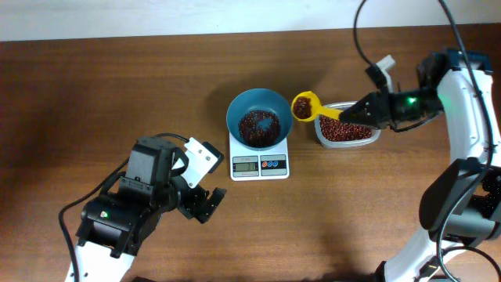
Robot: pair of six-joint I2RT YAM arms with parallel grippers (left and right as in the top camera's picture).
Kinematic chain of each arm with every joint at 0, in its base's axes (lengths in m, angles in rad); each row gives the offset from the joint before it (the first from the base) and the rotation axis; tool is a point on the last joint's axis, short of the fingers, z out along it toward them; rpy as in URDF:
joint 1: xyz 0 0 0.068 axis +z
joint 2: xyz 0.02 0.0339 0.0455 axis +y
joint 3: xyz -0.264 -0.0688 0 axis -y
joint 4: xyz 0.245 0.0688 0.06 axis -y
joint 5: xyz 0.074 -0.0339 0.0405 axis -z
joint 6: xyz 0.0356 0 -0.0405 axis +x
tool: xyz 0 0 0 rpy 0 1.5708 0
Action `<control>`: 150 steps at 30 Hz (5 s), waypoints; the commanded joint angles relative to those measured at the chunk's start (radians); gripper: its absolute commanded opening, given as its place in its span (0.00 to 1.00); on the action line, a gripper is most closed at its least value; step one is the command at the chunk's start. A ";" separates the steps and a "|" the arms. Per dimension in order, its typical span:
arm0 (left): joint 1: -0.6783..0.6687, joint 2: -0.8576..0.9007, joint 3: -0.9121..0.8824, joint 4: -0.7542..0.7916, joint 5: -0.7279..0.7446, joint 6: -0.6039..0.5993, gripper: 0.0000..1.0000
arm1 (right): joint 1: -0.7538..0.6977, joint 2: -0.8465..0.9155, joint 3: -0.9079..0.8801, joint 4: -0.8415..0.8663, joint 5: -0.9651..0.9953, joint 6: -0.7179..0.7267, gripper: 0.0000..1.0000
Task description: Scoop item into bowl and weigh 50g on scale
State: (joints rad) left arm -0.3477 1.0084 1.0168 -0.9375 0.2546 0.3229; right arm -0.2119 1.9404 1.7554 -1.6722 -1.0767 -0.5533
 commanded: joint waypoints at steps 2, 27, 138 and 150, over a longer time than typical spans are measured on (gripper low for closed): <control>-0.003 0.000 0.002 0.002 0.014 0.019 0.99 | 0.072 -0.033 0.029 0.050 0.024 -0.015 0.04; -0.003 0.000 0.002 0.002 0.014 0.019 0.99 | 0.376 -0.033 0.088 0.425 0.496 0.137 0.04; -0.003 0.000 0.002 0.002 0.014 0.019 0.99 | 0.212 -0.101 0.120 0.245 1.167 0.301 0.04; -0.003 0.000 0.002 0.002 0.014 0.019 0.99 | 0.299 -0.101 0.100 0.215 1.221 0.346 0.04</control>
State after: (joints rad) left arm -0.3477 1.0084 1.0168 -0.9375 0.2546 0.3229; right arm 0.0738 1.8725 1.8656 -1.4551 0.1150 -0.2337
